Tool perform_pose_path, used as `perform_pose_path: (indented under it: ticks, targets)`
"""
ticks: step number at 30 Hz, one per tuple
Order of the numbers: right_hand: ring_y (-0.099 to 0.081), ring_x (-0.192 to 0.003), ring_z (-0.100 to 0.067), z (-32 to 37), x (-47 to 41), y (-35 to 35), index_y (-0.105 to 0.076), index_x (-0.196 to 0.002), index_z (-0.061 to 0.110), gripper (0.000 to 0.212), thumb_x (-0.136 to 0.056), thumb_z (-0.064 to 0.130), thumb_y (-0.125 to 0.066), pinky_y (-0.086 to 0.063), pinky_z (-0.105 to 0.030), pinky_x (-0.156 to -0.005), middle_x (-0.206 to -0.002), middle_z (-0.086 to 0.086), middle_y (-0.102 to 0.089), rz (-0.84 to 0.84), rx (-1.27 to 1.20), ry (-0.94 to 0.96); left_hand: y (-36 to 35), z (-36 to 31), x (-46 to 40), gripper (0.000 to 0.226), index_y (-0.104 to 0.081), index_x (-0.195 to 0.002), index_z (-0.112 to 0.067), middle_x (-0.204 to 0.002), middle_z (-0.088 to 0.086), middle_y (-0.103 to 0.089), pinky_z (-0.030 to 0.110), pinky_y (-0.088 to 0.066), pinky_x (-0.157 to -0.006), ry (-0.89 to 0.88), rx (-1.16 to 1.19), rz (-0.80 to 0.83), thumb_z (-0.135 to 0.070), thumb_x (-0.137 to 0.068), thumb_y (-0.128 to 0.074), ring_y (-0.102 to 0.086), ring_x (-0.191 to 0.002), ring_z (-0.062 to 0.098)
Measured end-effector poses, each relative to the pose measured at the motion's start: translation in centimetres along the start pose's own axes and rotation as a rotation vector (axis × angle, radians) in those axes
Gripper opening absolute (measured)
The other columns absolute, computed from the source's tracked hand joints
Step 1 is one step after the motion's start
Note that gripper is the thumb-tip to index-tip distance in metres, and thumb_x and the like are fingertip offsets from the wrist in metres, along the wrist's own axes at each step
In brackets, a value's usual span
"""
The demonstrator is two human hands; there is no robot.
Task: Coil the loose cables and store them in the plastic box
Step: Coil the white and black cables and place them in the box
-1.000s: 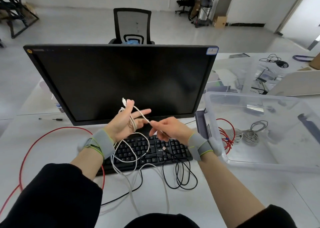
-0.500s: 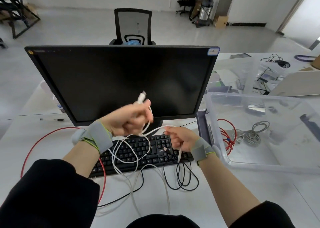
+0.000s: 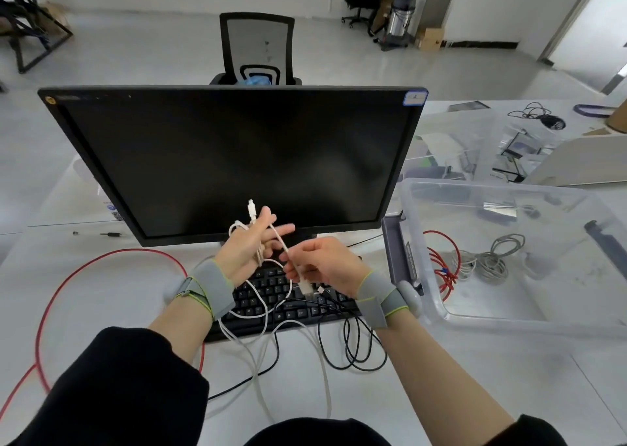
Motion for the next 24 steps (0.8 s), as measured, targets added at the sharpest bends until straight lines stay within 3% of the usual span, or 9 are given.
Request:
perform_pose_path:
  ticks: [3,5,10,14,18,21,24]
  targets:
    - [-0.059,-0.059,-0.011,-1.3,0.0,-1.9,-0.064,-0.082,0.005,0.022,-0.096,0.018,-0.053,-0.052,-0.017,-0.061,-0.071,-0.008,-0.062,0.053,-0.010,-0.044,-0.3,-1.5,0.1,0.036,-0.058,-0.109,-0.007,-0.054,-0.006,-0.056,0.013,-0.039,-0.048,-0.040,0.298,-0.006,-0.036,-0.100,-0.040,-0.045,-0.054,0.006]
    - [-0.057,-0.060,-0.011,-2.0,-0.3,-2.5,-0.062,-0.078,0.007,0.027,-0.096,0.025,-0.054,-0.049,-0.018,-0.062,-0.072,-0.007,-0.060,0.055,0.008,-0.053,-0.7,-2.6,0.3,0.033,-0.056,-0.085,-0.009,-0.043,-0.008,-0.040,0.014,-0.037,-0.044,-0.053,0.455,0.026,-0.036,-0.099,-0.041,-0.042,-0.045,0.005]
    - [-0.048,-0.059,-0.009,-2.5,-0.3,-0.8,-0.062,-0.081,0.008,0.014,-0.090,0.019,-0.062,-0.044,-0.018,-0.059,-0.073,-0.003,-0.055,-0.008,-0.009,-0.072,-1.2,-3.5,1.3,0.042,-0.043,-0.071,-0.015,-0.040,-0.010,-0.028,0.012,-0.026,-0.034,-0.079,0.496,0.115,-0.045,-0.099,-0.034,-0.028,-0.032,0.004]
    - [-0.046,-0.055,-0.007,-2.9,0.0,0.1,-0.060,-0.081,0.004,0.011,-0.091,0.003,-0.056,-0.043,-0.014,-0.049,-0.071,-0.006,-0.053,-0.039,-0.446,-0.132,-2.3,-3.4,2.0,0.044,-0.041,-0.065,-0.016,-0.039,-0.009,-0.026,0.014,-0.017,-0.029,-0.063,0.495,0.216,-0.045,-0.098,-0.035,-0.023,-0.025,0.005]
    - [-0.055,-0.051,-0.010,-4.0,-0.2,0.3,-0.059,-0.078,0.001,0.013,-0.090,0.001,-0.056,-0.049,-0.014,-0.048,-0.071,-0.009,-0.055,-0.098,-0.910,-0.211,-3.6,-3.1,2.8,0.055,-0.038,-0.047,-0.018,-0.036,-0.007,-0.023,0.017,-0.014,-0.028,-0.049,0.459,0.276,-0.038,-0.098,-0.040,-0.019,-0.025,0.004]
    - [-0.055,-0.054,-0.011,-4.2,-0.4,0.0,-0.058,-0.079,0.002,0.013,-0.091,0.002,-0.056,-0.049,-0.016,-0.047,-0.071,-0.009,-0.055,-0.124,-1.027,-0.225,-4.3,-3.3,3.3,0.057,-0.032,-0.042,-0.019,-0.034,-0.007,-0.022,0.018,-0.014,-0.029,-0.061,0.454,0.316,-0.033,-0.096,-0.042,-0.020,-0.025,0.006]
    - [-0.049,-0.051,-0.008,-4.3,-0.7,-0.6,-0.056,-0.080,0.002,0.014,-0.094,0.003,-0.051,-0.042,-0.015,-0.040,-0.071,-0.006,-0.045,-0.120,-0.993,-0.248,-5.1,-3.7,3.8,0.057,-0.029,-0.038,-0.019,-0.031,-0.006,-0.023,0.018,-0.014,-0.030,-0.074,0.469,0.385,-0.029,-0.092,-0.044,-0.021,-0.023,0.006]
Point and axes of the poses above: each hand's wrist, its own x-axis away from the middle knuckle, its own y-axis out of the back of the hand, z = x × y, the point moved 10 cm from there along -x, towards the middle knuckle
